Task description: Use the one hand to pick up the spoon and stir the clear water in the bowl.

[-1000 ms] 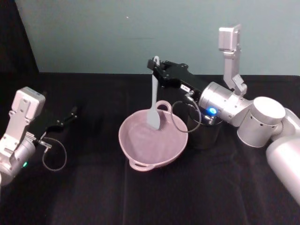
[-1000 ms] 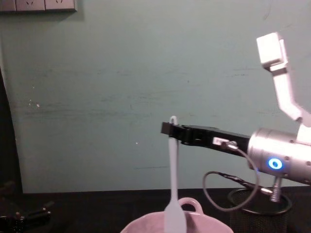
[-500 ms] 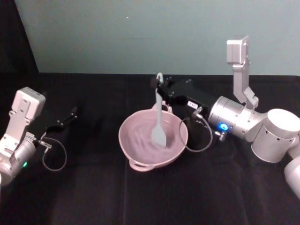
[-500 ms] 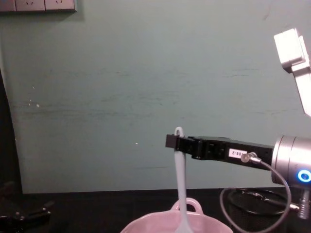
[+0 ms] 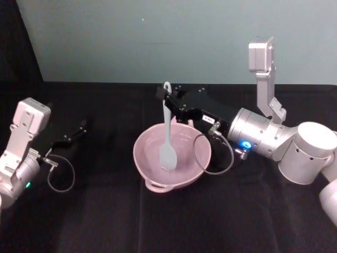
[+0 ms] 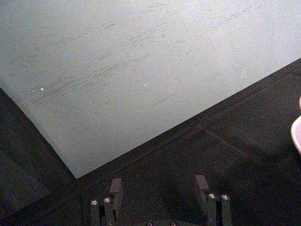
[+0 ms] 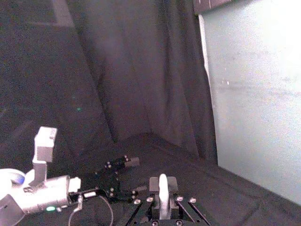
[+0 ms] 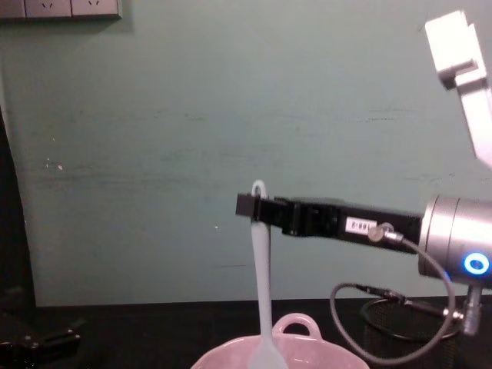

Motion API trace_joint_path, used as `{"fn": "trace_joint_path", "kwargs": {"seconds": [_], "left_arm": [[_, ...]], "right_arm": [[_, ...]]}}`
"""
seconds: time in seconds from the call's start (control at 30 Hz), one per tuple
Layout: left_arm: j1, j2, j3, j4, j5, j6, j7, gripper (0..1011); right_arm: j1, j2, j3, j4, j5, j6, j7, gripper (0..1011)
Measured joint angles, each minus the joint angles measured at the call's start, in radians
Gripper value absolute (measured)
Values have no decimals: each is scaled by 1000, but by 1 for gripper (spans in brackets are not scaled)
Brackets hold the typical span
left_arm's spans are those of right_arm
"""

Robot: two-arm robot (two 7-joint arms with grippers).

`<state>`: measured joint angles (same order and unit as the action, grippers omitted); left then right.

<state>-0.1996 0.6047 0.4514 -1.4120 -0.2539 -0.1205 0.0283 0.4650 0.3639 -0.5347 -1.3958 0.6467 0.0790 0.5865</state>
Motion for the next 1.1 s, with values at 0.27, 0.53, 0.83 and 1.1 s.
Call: {"fn": "trace_joint_path", "kwargs": {"seconds": [0.27,0.53,0.83,1.1], "left_arm": [[0,0,0,0,0,0,0,1011],[0,0,0,0,0,0,0,1011],[0,0,0,0,0,0,0,1011],[0,0,0,0,0,0,0,1011]], "right_arm": [[-35,45,41,-137,9,-43,-42,109],[-71,102,121,-219,19,-73,-94,109],[-120,138,217,-230,25,-101,-150,109],[-143,124,255,-181,32,-111,-169,109]]}}
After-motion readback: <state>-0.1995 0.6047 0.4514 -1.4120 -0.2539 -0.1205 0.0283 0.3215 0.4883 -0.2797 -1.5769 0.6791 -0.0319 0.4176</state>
